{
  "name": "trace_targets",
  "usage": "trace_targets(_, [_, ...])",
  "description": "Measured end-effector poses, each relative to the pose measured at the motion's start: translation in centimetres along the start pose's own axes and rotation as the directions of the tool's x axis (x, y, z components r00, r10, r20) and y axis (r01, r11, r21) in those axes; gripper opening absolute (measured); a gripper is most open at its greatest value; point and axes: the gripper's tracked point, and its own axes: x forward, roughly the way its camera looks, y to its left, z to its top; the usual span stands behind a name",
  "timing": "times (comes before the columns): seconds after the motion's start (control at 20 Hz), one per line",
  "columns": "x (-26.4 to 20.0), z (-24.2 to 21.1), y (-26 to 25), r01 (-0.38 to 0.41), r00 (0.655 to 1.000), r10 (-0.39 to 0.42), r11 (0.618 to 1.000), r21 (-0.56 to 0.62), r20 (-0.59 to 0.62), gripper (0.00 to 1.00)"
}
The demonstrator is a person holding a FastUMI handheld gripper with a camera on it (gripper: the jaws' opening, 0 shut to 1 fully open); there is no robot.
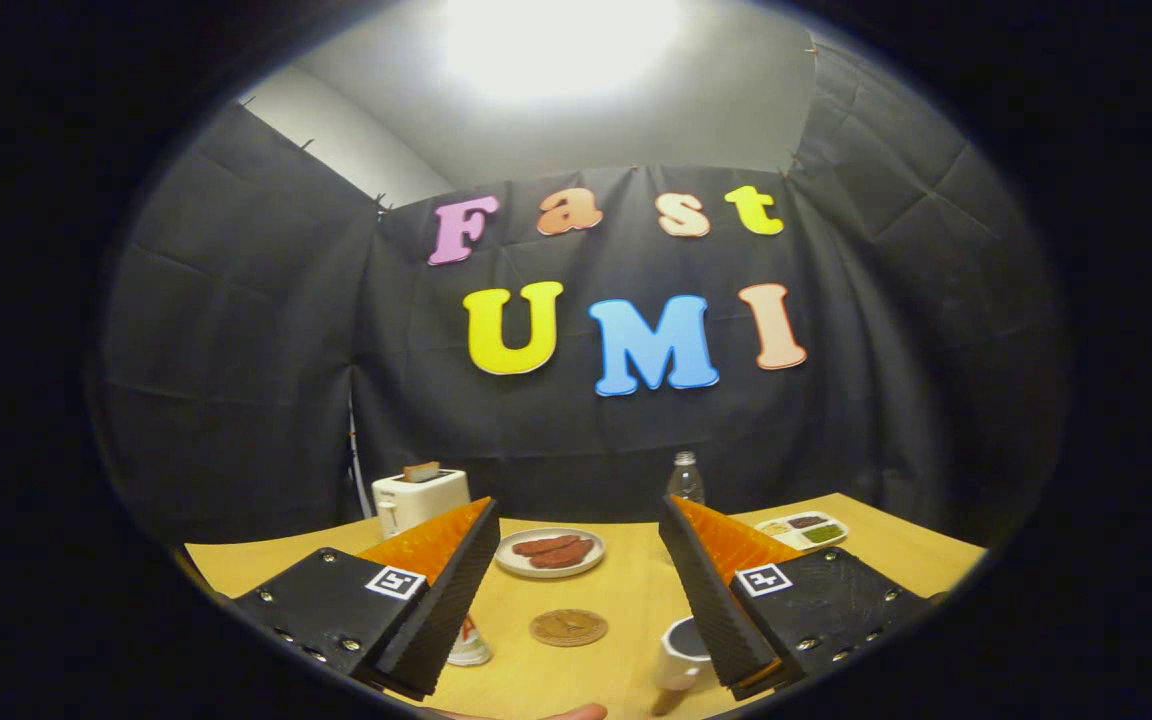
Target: Take the bottle from table, then pour the juice into the cup, finally place the bottle on the coaster
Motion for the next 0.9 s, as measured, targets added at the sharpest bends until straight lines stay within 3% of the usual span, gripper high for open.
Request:
trace_targets(0.35, [2.4, -7.0, 7.9, -0.153, 0.981, 0.154, 0.988, 0.013, -0.120, 0.97])
trace_targets(0.9, [6.5, -15.8, 10.4, -0.204, 0.941, 0.195, 0.979, -0.006, -0.276, 0.97])
